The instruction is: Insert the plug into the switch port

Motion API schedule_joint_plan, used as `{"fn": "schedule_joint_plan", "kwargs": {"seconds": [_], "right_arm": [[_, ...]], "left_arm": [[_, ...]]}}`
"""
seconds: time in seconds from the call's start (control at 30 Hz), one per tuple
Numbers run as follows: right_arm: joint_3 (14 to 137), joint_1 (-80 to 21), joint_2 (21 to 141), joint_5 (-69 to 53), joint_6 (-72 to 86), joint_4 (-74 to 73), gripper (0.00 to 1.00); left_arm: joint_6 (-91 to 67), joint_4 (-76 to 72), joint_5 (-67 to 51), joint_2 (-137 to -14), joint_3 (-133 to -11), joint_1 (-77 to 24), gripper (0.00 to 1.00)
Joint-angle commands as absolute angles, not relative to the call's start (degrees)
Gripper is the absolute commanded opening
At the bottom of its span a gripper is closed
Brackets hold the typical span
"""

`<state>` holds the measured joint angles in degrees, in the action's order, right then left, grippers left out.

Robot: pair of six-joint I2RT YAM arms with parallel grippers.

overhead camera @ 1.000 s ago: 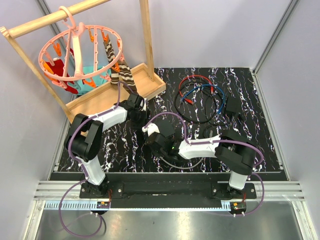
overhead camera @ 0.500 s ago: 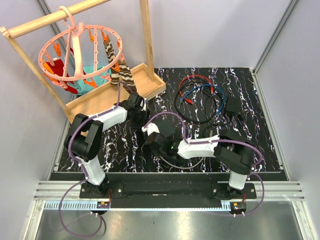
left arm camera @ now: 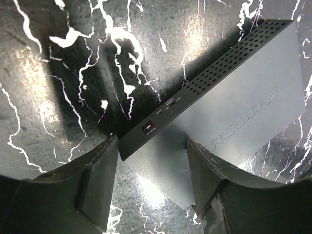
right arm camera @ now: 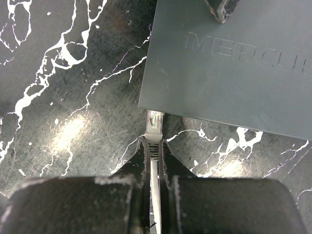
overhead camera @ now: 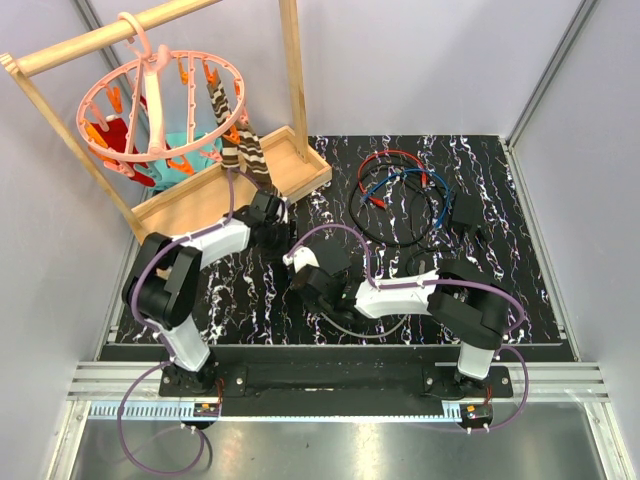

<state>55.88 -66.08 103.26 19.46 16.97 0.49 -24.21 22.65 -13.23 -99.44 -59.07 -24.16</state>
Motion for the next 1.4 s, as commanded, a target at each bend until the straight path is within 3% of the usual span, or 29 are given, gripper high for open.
{"fn": "schedule_joint_plan", "kwargs": {"seconds": [0.0, 0.43, 0.8, 1.37], "right_arm": [[56.8, -66.3, 100.8, 22.4, 13.7, 6.8, 0.00], [57.7, -66.4, 99.6, 22.0, 5.7, 11.3, 0.00], [63.6, -65.1, 101.9, 17.9, -1.5, 9.8, 0.00], [63.0, -64.0, 102.0, 20.0, -0.7, 22.8, 0.00]], "left_arm": [[-26.8, 28.7, -14.3, -98.1, -52.1, -25.4, 0.59], [-30.8, 27.2, -16.2, -88.9, -39.4, -27.9, 0.54], [-30.6, 27.2, -17.4, -86.7, -37.9, -31.3, 0.53], [-35.2, 24.5, -23.4, -81.4, -34.9, -35.9, 0.51]]}}
